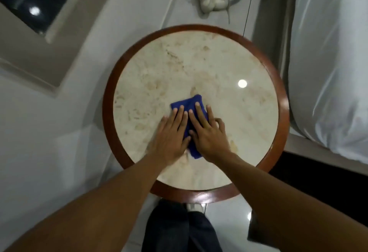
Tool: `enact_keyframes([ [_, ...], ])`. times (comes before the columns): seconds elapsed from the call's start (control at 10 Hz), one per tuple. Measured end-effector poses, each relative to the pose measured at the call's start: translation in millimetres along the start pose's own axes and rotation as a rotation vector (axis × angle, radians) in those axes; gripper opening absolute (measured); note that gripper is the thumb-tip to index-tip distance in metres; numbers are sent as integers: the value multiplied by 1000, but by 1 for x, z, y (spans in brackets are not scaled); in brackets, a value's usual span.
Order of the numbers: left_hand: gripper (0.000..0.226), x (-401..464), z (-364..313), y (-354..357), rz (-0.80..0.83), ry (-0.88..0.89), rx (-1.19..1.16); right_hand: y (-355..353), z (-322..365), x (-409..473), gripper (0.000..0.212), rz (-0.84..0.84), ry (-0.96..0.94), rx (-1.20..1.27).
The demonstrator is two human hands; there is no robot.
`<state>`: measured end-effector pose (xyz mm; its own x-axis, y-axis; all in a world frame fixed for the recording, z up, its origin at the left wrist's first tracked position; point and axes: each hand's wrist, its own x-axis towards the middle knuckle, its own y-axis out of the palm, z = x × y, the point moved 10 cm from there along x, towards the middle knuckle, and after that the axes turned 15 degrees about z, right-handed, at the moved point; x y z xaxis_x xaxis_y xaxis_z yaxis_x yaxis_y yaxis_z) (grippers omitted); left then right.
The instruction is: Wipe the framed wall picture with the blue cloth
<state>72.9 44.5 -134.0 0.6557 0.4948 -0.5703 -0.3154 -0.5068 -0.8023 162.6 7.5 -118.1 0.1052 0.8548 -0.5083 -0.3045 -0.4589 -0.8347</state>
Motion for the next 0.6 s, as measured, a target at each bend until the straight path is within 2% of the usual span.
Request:
enact_keyframes([
  [0.1, 73, 1, 2, -2, -17, 5, 67, 0, 2, -3, 59, -30, -24, -44],
  [0.2, 73, 2, 2, -10, 56, -12, 92, -5, 0, 2, 61, 70, 2, -74],
  [0.3, 75, -2, -3, -30, 200, -13, 172, -18, 2, 4, 64, 254, 29, -166],
  [0.4, 74, -16, -4, -64, 255, -6, 177, -55, 11, -2, 64, 302, 37, -157],
  [0.6, 74, -107, -6, -181, 41, -13, 149, -168, 60, -78, 70, 146, -53, -65],
])
